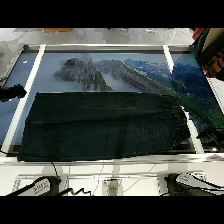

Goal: Fold the clothes and pants, and hang the long-sleeved shirts on hangers.

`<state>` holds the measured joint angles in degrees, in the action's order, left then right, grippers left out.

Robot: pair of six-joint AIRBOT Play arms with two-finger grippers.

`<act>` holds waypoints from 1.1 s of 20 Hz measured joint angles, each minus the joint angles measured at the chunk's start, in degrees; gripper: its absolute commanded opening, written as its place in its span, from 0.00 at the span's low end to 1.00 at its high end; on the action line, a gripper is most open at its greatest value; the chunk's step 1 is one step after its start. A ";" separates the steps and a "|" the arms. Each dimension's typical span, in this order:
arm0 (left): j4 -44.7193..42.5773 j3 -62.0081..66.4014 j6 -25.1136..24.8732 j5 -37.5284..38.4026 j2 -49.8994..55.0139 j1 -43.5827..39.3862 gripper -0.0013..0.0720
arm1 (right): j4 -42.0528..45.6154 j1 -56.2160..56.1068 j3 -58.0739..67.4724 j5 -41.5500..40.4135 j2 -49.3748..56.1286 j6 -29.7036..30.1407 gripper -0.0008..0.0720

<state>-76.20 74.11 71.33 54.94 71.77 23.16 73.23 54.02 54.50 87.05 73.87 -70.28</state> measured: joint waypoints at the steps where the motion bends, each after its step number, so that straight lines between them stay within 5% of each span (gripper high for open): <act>1: 0.02 0.00 -0.04 -0.02 -0.11 -0.90 0.76 | -2.05 0.17 -3.10 -2.10 0.00 1.16 0.77; 5: 0.02 0.00 -0.22 -0.24 -0.31 -3.61 0.76 | -10.58 0.50 -13.86 -13.97 -0.04 6.16 0.77; 9: 0.00 -0.02 -0.22 -0.33 -0.35 -4.61 0.76 | -20.46 0.57 -19.34 -22.29 -0.04 12.13 0.64; 11: -0.09 -0.50 -0.22 -0.26 -0.35 -4.72 0.76 | -24.61 0.57 -20.46 -25.77 0.00 15.56 0.48; 12: -0.50 -0.92 -0.22 -0.07 -0.35 -4.72 0.73 | -25.90 0.57 -20.79 -27.10 0.02 17.14 0.31; 13: -1.22 -1.49 -0.20 0.22 -0.35 -4.72 0.62 | -27.10 0.57 -21.03 -28.41 0.07 18.91 0.11; 14: -1.79 -2.25 0.13 0.74 -0.35 -4.57 0.54 | -28.59 0.57 -21.18 -29.05 0.07 20.24 0.07; 22: -3.50 -6.01 1.95 11.17 -0.48 1.31 0.49 | -35.04 0.57 -21.55 -29.22 -3.37 25.05 0.07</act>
<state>-79.70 68.10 73.28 66.11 71.29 24.47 38.20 54.59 32.95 57.82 70.50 -45.23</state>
